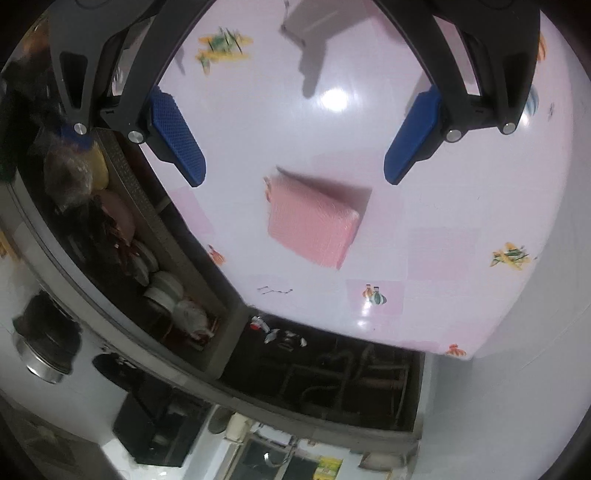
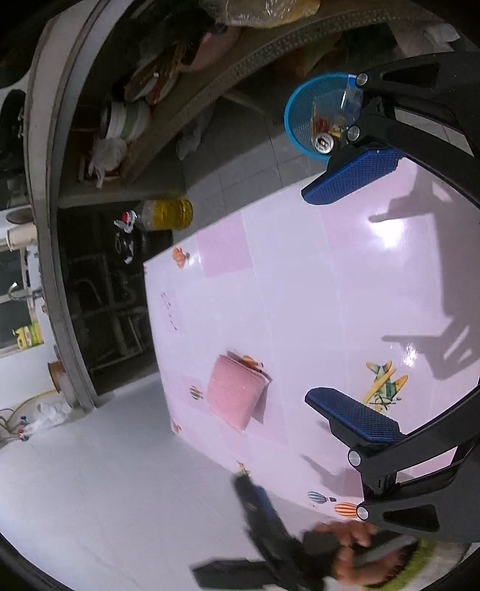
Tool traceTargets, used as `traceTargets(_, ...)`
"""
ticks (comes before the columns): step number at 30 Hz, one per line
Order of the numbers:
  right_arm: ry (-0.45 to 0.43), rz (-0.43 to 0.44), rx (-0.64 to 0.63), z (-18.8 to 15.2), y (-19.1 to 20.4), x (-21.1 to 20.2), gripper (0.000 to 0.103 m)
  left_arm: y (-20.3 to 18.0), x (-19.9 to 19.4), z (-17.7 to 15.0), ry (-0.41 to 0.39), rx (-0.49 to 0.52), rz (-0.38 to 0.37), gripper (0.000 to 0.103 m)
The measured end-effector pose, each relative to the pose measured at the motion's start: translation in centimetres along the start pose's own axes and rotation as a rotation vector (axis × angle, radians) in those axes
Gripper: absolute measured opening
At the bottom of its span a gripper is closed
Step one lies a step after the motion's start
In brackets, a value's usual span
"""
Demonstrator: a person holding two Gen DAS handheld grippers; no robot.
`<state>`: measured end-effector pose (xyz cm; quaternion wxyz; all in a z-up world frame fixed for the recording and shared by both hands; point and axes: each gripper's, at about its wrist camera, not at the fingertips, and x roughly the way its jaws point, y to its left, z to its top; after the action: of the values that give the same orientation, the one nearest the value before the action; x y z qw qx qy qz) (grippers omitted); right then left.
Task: Collect trash
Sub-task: 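Move the left gripper to the pink sponge and close on it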
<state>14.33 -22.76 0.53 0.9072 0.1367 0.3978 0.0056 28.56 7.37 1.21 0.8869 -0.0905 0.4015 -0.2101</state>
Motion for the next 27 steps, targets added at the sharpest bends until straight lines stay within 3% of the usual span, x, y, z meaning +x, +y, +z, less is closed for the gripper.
traceTargets(4,0.02,0.007,-0.011,0.0,0.4,0.5,0.096,2.3,5.2,2.8,0.085,-0.073,-0.023,0.09)
traceTargets(8,0.024,-0.001,0.0,0.2,-0.1,0.5,0.096,4.8,10.0,3.8,0.207,-0.163,-0.01,0.053)
traceTargets(9,0.025,-0.003,0.004,0.2,-0.3,0.5,0.096,5.2,10.7,3.8,0.225,-0.183,-0.024,0.048)
traceTargets(14,0.028,-0.018,0.024,0.2,-1.0,0.6,0.096,4.9,9.4,3.0,0.186,-0.193,-0.072,0.025)
traceTargets(18,0.034,-0.013,0.035,0.3,-1.3,0.9,0.096,3.7,7.5,2.1,0.16,-0.164,-0.109,0.017)
traceTargets(27,0.027,-0.009,0.035,0.0,-1.3,0.6,0.096,1.0,1.8,-2.0,0.101,-0.144,-0.18,0.016)
